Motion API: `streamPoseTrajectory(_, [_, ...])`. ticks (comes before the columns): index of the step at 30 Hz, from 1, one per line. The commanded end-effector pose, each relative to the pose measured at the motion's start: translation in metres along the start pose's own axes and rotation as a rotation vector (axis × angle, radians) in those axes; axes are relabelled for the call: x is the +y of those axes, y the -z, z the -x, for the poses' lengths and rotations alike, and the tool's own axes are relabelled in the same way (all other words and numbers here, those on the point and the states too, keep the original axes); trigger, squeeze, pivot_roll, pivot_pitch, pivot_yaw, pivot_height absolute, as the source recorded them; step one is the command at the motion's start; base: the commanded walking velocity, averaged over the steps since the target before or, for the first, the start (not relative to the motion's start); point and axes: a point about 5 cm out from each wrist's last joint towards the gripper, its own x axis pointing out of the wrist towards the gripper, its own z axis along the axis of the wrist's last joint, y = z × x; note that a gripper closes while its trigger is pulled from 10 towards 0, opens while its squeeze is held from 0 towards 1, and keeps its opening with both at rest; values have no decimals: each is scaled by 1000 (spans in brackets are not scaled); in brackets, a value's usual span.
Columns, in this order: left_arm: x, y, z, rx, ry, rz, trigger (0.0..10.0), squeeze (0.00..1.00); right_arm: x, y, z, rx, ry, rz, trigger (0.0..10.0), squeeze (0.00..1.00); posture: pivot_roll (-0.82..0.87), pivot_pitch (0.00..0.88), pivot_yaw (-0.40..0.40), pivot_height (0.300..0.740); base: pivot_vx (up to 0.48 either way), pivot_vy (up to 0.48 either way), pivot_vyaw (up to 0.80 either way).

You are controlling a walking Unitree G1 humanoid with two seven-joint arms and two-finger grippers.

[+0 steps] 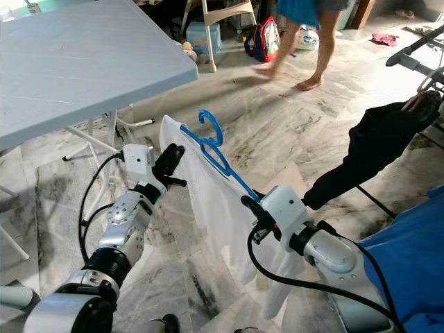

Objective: Hang hanger

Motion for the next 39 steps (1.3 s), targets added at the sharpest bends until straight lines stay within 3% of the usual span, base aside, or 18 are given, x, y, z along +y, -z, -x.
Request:
streamPoseTrajectory(1, [-2,0,1,0,20,-2,10000,1000,1,-8,0,-48,-11,24,10000,0,-107,169,23,740,0,0,0])
streamPoseTrajectory(6, [-4,3,2,12,32,-1,10000,1000,3,-10,-1,-55,-16,21,10000,0,-105,174,27,740,0,0,0])
streamPoseTrajectory(16, [16,-3,4,25,-51,-77,10000,1000,5,-12,2,-64,-43,12,10000,0,-110,175,30,740,0,0,0])
streamPoseTrajectory(27, [22,-4,3,41,-74,-99,10000,1000,10,-17,2,-75,-91,-2,10000,0,-117,176,28,740,0,0,0])
streamPoseTrajectory(28, [23,-5,3,42,-76,-101,10000,298,11,-17,3,-74,-101,-5,10000,0,-117,176,27,740,0,0,0])
streamPoseTrajectory(29, [24,-5,3,43,-79,-103,8824,0,13,-18,4,-74,-119,-10,10000,0,-117,177,27,740,0,0,0])
streamPoseTrajectory(31, [24,-6,3,43,-82,-105,8353,0,15,-18,5,-75,-132,-13,10000,0,-118,177,27,740,0,0,0])
streamPoseTrajectory(32, [26,-6,2,43,-85,-105,4745,0,16,-19,5,-75,-144,-17,10000,0,-119,176,27,740,0,0,0])
streamPoseTrajectory(33, [26,-6,2,43,-85,-105,4745,0,16,-19,5,-75,-144,-17,10000,0,-119,176,27,740,0,0,0])
streamPoseTrajectory(34, [27,-7,3,41,-93,-110,2314,0,16,-19,6,-72,-144,-14,10000,0,-120,176,28,740,0,0,0])
streamPoseTrajectory(36, [28,-8,3,40,-98,-112,2314,0,15,-19,6,-70,-141,-12,10000,0,-120,176,28,740,0,0,0])
streamPoseTrajectory(37, [28,-8,2,37,-97,-111,588,0,13,-17,7,-65,-129,-9,10000,0,-120,176,27,740,0,0,0])
streamPoseTrajectory(39, [28,-9,2,36,-92,-107,0,0,10,-17,6,-65,-109,-2,10000,0,-121,175,27,740,0,0,0])
